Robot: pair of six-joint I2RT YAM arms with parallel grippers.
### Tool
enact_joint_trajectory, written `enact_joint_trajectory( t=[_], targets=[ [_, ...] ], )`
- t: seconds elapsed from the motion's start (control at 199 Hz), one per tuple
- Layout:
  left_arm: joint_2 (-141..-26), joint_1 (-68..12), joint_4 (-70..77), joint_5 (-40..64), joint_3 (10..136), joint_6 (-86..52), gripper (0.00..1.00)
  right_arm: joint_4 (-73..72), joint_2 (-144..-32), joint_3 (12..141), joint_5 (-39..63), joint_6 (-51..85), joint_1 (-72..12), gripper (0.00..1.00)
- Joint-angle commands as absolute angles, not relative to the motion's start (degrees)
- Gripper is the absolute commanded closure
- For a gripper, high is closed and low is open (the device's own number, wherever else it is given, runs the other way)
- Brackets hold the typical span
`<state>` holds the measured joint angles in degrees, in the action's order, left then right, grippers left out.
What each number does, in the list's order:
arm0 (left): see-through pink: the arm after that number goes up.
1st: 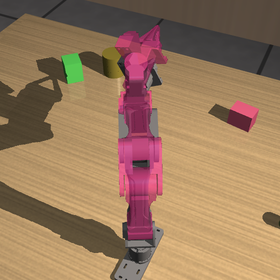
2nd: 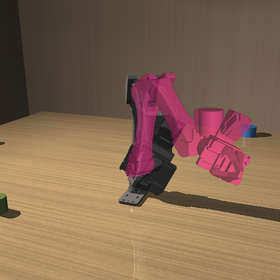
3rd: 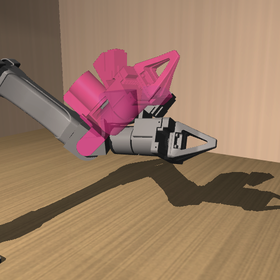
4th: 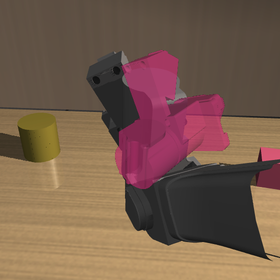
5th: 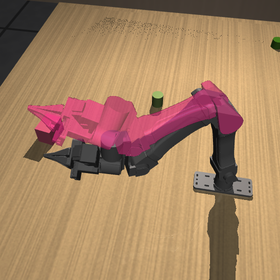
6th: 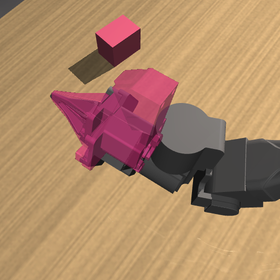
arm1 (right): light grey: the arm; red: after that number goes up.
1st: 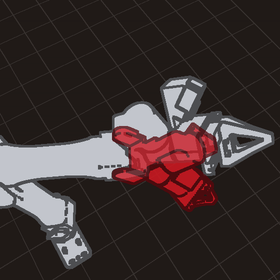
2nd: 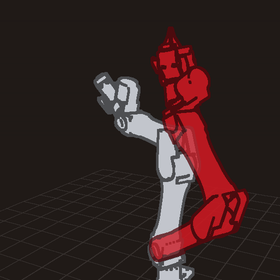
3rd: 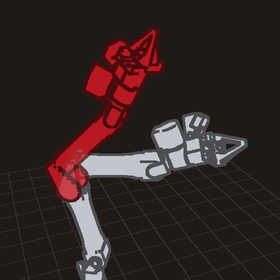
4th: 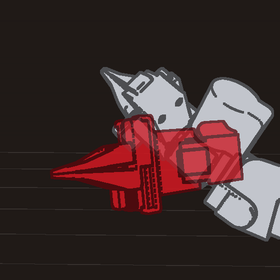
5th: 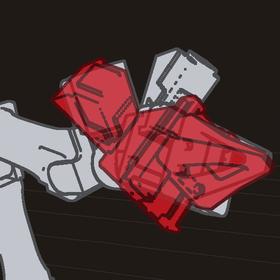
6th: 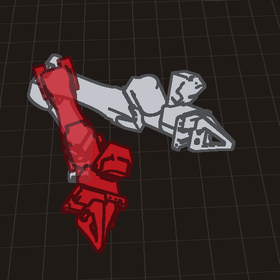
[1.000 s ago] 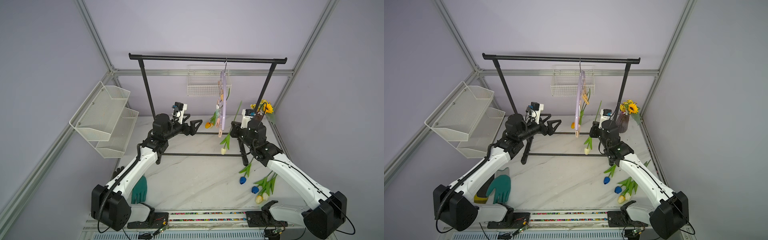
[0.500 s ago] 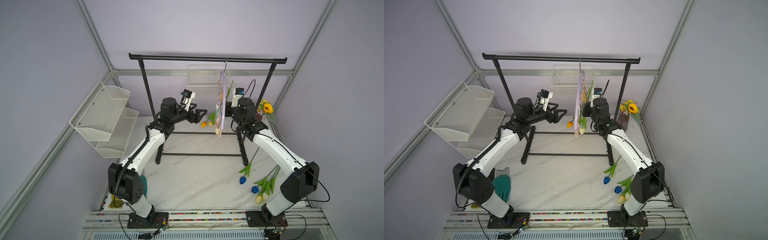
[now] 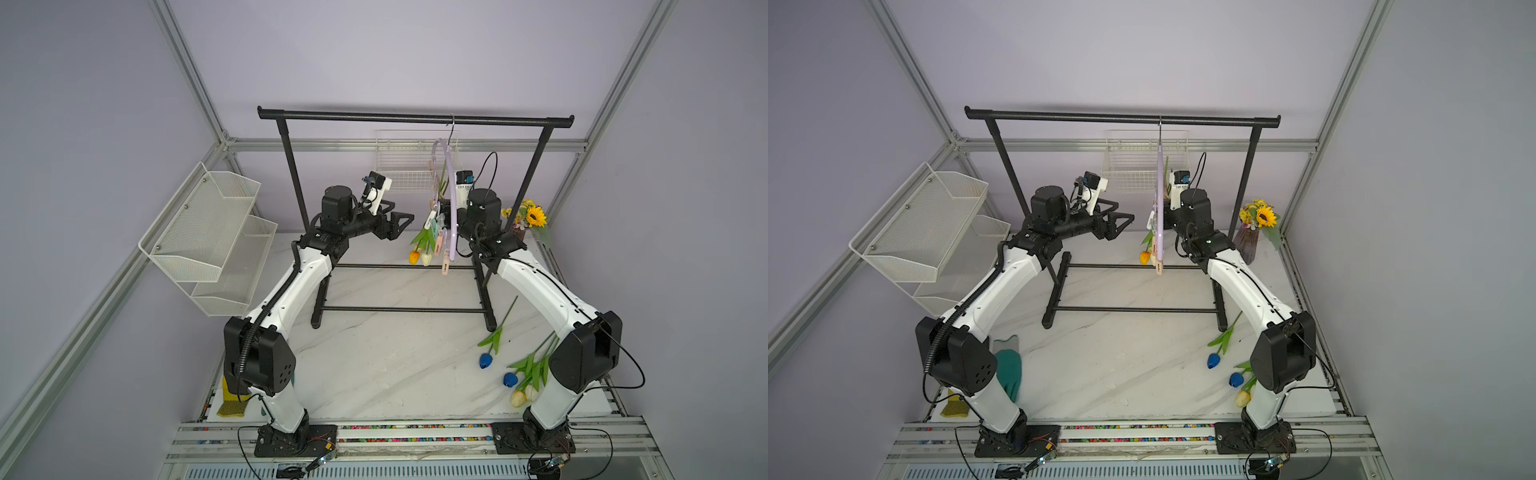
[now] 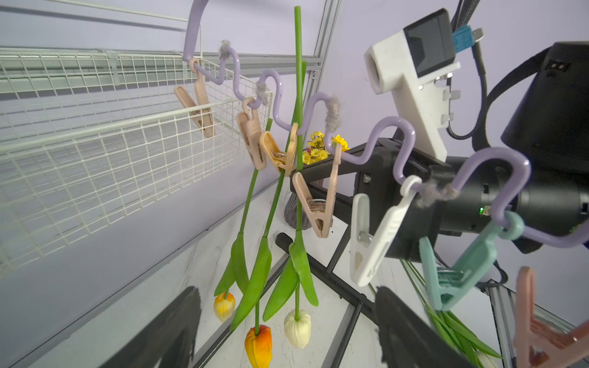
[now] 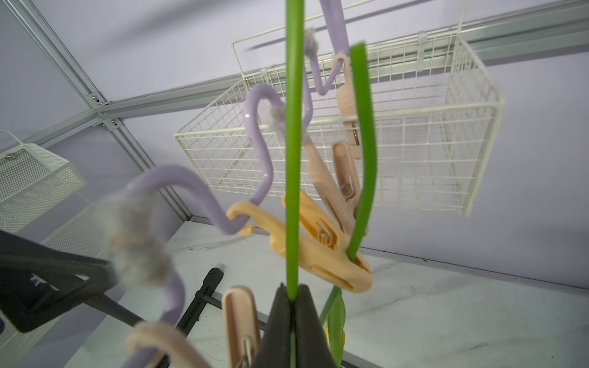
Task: Dry the flowers on a clothes hanger
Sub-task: Open the clamp at the hanger.
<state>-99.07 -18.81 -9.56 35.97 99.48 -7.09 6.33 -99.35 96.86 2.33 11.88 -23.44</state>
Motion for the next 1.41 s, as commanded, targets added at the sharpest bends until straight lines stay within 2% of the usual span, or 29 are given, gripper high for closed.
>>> enact_joint_trajectory(
  t=[0.0,0.347,0.588,1.402],
  targets=[
    [-99.46,-17.93,-9.11,38.67,102.57,-4.69,0.15,3.67,-99.32,97.45,5.68,10.36,-23.12,1.00],
    [-101.93,-17.84,0.00,44.06,101.88,-0.97,0.25,2.32,-99.58,97.16,12.42,9.51,-21.64,1.00],
    [-107.01,-17.84,-1.68,45.85,108.05,-4.91,0.35,0.63,-100.28,97.01,19.33,8.79,-20.57,1.00],
    [-111.78,-22.88,-2.56,39.43,114.10,-10.90,0.30,-0.38,-100.64,97.17,21.97,9.89,-19.47,1.00]
  ],
)
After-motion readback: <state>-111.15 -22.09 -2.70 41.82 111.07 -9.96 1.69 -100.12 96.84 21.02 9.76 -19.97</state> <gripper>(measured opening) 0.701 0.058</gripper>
